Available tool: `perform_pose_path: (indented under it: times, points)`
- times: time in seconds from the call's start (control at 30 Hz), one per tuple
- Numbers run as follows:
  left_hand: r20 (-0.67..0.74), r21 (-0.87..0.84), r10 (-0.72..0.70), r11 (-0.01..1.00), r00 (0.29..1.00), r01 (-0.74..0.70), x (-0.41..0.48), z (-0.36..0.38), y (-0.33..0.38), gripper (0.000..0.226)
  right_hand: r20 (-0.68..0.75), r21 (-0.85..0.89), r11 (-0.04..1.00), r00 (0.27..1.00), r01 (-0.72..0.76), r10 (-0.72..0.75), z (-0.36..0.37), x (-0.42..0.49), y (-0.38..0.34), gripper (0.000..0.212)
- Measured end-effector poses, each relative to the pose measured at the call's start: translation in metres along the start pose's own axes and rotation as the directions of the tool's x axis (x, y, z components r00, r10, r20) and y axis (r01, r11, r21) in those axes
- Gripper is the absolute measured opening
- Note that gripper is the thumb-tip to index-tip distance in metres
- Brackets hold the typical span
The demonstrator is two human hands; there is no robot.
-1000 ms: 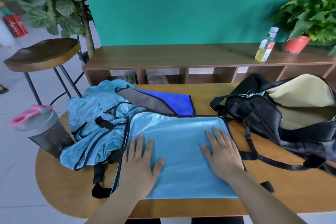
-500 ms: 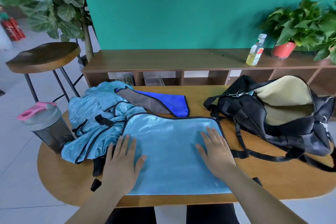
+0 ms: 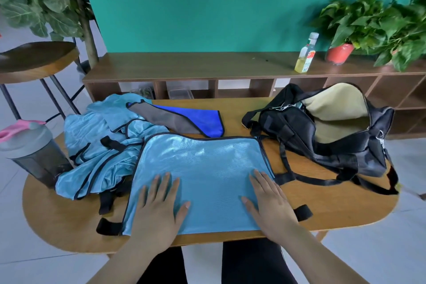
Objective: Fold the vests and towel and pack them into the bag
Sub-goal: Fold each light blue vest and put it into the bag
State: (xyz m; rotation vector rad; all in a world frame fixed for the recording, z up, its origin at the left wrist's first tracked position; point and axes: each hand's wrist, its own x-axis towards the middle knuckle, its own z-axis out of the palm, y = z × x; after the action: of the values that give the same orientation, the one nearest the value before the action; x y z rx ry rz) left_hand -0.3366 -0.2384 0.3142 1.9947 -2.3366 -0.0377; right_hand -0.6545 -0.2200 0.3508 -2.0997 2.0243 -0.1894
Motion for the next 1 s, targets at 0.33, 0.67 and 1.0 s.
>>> perform_pose_path:
  times: [0.33, 0.67, 1.0]
  points:
    - [-0.013, -0.176, 0.422, 0.892, 0.907, -0.417, -0.015, -0.021, 0.153, 0.080, -0.126, 0.093, 0.990, 0.985, -0.102, 0.114, -0.054, 0.078, 0.025, 0.030]
    - [0.041, -0.001, 0.426, 0.904, 0.904, -0.426, -0.001, 0.006, 0.225, 0.091, 0.101, 0.076, 0.953, 0.953, -0.294, 0.286, -0.055, 0.160, 0.057, 0.059]
    - [-0.112, -0.016, 0.443, 0.894, 0.889, -0.448, -0.010, 0.016, 0.226, 0.072, 0.054, 0.353, 0.875, 0.941, -0.331, 0.334, -0.054, 0.160, 0.062, 0.028]
